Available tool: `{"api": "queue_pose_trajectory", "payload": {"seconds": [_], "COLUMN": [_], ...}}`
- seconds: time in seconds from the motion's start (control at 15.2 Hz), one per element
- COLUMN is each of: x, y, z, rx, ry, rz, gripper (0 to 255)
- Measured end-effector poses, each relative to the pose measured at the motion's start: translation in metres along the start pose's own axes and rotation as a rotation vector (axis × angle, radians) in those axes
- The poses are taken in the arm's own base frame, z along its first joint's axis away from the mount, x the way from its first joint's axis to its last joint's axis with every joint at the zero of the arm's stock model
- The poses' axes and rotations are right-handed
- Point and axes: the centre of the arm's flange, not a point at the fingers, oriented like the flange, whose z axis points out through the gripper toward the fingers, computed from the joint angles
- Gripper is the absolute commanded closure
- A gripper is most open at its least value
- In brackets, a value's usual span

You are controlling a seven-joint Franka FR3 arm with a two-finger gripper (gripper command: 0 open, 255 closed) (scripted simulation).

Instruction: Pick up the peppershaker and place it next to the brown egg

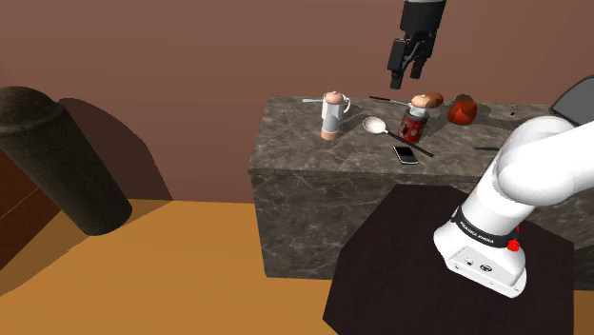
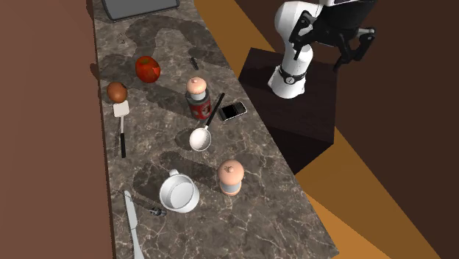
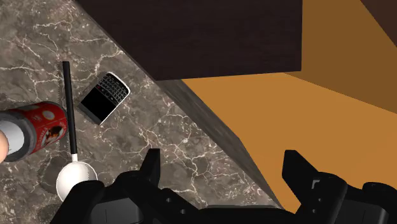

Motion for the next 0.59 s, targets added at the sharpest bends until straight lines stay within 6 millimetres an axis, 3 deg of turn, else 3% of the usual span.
{"api": "queue_pose_trajectory", "payload": {"seconds": [0.13,0.59], "x": [0.005,0.08], "y": [0.001,0.013], "z": [0.003,0.035], "rx": [-0.003,-0.036], "ry": [0.0,0.013], "rz": [0.003,0.048], "gripper": [0,0]}}
